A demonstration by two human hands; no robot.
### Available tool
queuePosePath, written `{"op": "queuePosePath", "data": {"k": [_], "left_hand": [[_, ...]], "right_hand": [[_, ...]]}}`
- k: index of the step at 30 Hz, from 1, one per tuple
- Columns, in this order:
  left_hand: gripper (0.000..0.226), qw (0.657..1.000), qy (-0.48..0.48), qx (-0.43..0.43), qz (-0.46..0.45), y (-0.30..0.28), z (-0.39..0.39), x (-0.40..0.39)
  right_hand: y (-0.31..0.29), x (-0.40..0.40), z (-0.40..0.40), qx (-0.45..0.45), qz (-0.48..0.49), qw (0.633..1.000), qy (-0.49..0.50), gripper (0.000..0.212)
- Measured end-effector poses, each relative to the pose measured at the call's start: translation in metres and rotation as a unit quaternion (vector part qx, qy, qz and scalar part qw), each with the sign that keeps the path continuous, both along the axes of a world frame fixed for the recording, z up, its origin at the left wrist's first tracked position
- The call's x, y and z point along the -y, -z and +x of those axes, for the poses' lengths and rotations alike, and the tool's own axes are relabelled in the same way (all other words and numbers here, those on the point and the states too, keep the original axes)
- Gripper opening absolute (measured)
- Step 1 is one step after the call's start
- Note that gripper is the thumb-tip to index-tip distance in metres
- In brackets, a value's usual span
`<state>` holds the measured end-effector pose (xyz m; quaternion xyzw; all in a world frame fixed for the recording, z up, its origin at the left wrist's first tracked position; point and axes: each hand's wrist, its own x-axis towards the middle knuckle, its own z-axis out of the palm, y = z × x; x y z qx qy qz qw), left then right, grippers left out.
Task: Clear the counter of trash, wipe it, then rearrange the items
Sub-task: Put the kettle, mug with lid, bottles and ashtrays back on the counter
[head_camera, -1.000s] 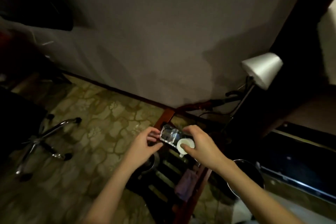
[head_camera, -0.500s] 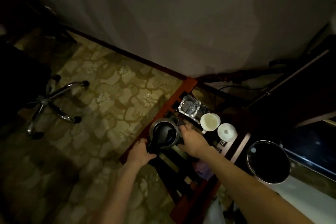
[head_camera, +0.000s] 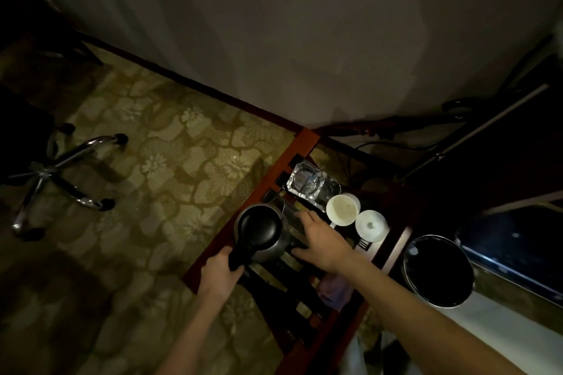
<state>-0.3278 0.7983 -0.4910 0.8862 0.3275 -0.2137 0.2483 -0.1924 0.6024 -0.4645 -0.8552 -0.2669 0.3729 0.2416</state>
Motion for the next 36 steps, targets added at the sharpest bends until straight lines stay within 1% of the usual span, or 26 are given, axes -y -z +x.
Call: {"op": "queuePosePath", "data": {"k": [3,7,9,11,13,15,18,19,22,24,26,28,30,33,36], "left_hand": [[0.027,0.999,0.025,0.034,-0.001,-0.032,0.0,0.002],[0.037,0.995,0.039,0.086,-0.008,-0.1,0.007,0.006],[0.036,0.992,0.047,0.11,-0.025,-0.141,0.013,0.008],[0.031,0.987,0.052,0.137,-0.064,-0.187,0.023,0.015],[0.035,0.978,0.059,0.171,-0.102,-0.234,0.035,0.029],[0.044,0.966,0.054,0.214,-0.135,-0.282,0.049,0.051],[0.045,0.949,0.06,0.265,-0.159,-0.344,0.067,0.085],[0.045,0.942,0.077,0.285,-0.163,-0.364,0.073,0.099],[0.04,0.92,0.155,0.335,-0.133,-0.421,0.091,0.135],[0.029,0.895,0.198,0.38,-0.124,-0.458,0.105,0.16],[0.029,0.871,0.248,0.413,-0.095,-0.492,0.12,0.188],[0.032,0.854,0.292,0.426,-0.06,-0.519,0.134,0.213],[0.032,0.838,0.329,0.434,-0.044,-0.538,0.151,0.242],[0.024,0.815,0.368,0.445,-0.053,-0.556,0.178,0.284],[0.039,0.796,0.395,0.453,-0.063,-0.564,0.203,0.327]], "right_hand": [[-0.018,0.008,0.014,-0.012,0.021,1.0,0.012,0.095],[-0.059,0.032,0.032,-0.04,0.075,0.996,0.031,0.114],[-0.086,0.049,0.037,-0.043,0.123,0.991,0.032,0.116],[-0.118,0.067,0.038,-0.039,0.17,0.984,0.031,0.119],[-0.152,0.083,0.041,-0.015,0.215,0.976,0.042,0.123],[-0.191,0.105,0.046,0.031,0.262,0.962,0.071,0.123],[-0.249,0.138,0.056,0.108,0.32,0.935,0.104,0.118],[-0.269,0.152,0.06,0.13,0.338,0.925,0.113,0.116],[-0.318,0.191,0.071,0.189,0.374,0.898,0.135,0.11],[-0.346,0.218,0.077,0.221,0.392,0.88,0.153,0.107],[-0.372,0.247,0.081,0.247,0.404,0.863,0.177,0.104],[-0.393,0.276,0.086,0.269,0.41,0.849,0.198,0.103],[-0.411,0.309,0.091,0.283,0.416,0.836,0.219,0.106],[-0.43,0.356,0.099,0.323,0.402,0.821,0.245,0.107],[-0.44,0.404,0.105,0.35,0.388,0.809,0.27,0.105]]}}
